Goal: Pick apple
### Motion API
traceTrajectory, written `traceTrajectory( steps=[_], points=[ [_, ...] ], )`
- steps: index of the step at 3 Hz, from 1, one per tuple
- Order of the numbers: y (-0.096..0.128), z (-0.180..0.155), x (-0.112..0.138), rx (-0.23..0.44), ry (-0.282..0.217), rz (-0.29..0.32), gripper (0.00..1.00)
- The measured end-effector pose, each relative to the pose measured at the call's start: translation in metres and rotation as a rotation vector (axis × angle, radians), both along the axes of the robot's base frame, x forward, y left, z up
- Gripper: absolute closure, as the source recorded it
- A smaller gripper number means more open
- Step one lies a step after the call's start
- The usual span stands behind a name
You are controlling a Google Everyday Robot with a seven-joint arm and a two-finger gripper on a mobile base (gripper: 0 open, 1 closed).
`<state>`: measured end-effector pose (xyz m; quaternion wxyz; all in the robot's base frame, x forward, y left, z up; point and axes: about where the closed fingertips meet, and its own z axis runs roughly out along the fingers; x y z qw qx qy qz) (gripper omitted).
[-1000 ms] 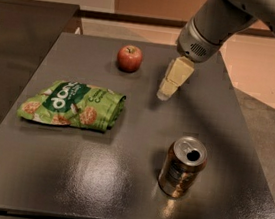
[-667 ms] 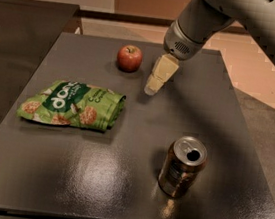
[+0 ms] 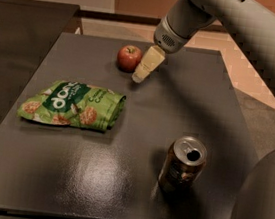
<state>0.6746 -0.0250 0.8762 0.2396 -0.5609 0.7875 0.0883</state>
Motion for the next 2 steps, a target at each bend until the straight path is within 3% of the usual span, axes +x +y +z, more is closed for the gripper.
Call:
traceTrajectory(
  steps=[2],
  points=[
    [0.021,-0.008,0.033,0.014,0.008,-0.05,0.0]
  ],
)
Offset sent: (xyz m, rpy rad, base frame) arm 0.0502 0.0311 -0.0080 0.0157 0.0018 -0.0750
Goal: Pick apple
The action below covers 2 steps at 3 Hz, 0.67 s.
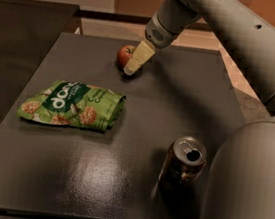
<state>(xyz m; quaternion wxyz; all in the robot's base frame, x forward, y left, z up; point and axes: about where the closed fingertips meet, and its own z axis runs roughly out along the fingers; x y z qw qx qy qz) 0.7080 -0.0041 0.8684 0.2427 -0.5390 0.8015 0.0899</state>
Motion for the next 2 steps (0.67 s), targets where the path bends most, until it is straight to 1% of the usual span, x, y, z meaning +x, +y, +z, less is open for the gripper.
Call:
traceTrajectory(
  steps=[1,2],
  points=[
    [0.009,-0.011,0.009,-0.003,0.012,-0.01,0.0],
    [0.014,-0.021,0.015,-0.005,0.027,-0.021,0.18]
  ],
)
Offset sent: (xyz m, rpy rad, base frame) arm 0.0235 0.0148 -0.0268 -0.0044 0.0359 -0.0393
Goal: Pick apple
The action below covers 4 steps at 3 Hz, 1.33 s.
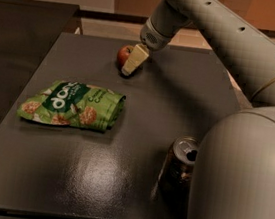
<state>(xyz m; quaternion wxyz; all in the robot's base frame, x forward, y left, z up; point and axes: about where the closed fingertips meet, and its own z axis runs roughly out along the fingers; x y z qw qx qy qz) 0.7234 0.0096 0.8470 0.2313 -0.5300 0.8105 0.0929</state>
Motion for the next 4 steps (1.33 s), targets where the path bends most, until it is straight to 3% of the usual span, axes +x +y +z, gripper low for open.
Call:
traceTrajectory(
  steps=[3,4],
  points=[
    [0.011,0.01,-0.01,0.038,0.004,0.069,0.88],
    [0.016,0.031,-0.027,0.058,-0.018,0.136,1.0]
  ],
)
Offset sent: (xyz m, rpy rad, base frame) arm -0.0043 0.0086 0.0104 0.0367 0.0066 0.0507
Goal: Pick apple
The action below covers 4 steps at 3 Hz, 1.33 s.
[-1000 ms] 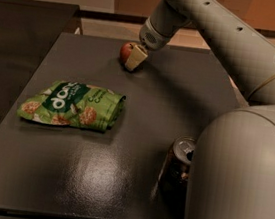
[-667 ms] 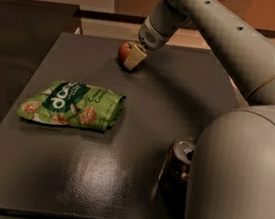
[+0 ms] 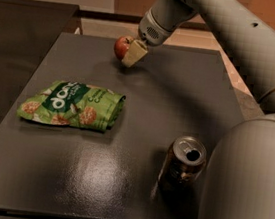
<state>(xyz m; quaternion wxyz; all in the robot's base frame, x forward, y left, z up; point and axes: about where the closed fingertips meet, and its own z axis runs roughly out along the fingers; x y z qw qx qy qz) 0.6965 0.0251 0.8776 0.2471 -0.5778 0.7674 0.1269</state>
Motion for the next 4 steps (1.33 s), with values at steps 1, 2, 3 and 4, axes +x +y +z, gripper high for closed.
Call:
traceTrajectory(
  steps=[1,2,3,4],
  points=[
    [0.001,0.027,-0.022,0.031,-0.018,0.083,1.0],
    [0.004,0.055,-0.042,0.054,-0.039,0.168,1.0],
    [0.009,0.083,-0.058,0.074,-0.065,0.25,1.0],
    [0.009,0.083,-0.058,0.074,-0.065,0.25,1.0]
  ],
)
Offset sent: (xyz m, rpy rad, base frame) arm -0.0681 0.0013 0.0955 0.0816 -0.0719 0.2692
